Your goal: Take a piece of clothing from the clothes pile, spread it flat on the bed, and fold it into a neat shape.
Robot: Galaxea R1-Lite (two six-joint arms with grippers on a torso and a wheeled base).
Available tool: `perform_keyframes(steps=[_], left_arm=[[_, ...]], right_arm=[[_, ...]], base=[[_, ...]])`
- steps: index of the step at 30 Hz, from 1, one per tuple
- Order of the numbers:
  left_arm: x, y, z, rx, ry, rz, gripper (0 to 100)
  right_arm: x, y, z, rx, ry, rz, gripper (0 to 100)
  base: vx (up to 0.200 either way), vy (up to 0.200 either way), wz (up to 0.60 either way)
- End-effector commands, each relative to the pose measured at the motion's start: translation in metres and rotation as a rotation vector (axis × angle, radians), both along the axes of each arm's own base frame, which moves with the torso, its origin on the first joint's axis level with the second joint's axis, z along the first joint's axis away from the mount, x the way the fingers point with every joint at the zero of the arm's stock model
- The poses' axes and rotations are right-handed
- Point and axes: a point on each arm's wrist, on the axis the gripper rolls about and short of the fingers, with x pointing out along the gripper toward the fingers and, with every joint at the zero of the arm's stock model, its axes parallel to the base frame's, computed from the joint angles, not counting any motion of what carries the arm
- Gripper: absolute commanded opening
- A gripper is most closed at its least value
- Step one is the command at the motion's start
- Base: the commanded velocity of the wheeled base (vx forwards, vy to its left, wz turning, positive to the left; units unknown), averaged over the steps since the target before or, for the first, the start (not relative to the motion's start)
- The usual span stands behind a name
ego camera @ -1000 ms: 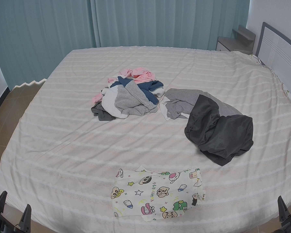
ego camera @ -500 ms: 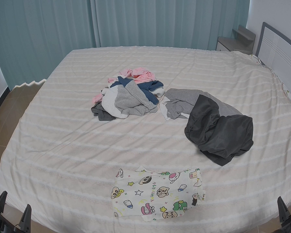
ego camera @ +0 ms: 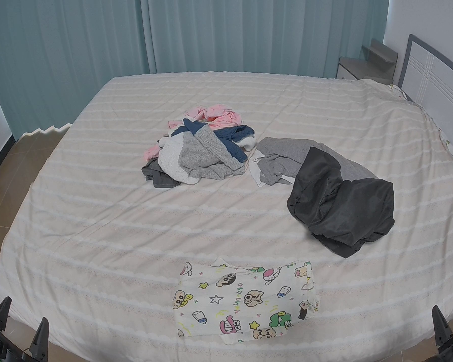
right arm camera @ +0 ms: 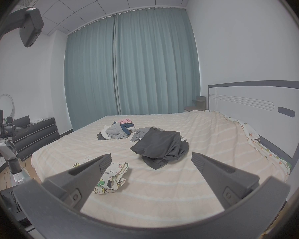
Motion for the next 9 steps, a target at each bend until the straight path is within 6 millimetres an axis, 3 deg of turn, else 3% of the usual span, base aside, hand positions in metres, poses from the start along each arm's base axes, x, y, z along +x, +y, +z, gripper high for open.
perform_keyframes(steps=[1, 9], left_arm=[[0.0005, 0.0000, -0.0050, -0.002, 0.007, 0.000, 100], [0.0005, 0.0000, -0.0050, -0.002, 0.007, 0.000, 100]], right_arm=[[0.0005, 0.0000, -0.0051, -0.002, 0.005, 0.001, 100], [0.0005, -0.0001, -0.0060, -0.013, 0.014, -0.004, 100]], base=[[0.000, 0.000, 0.00], [0.000, 0.000, 0.00]])
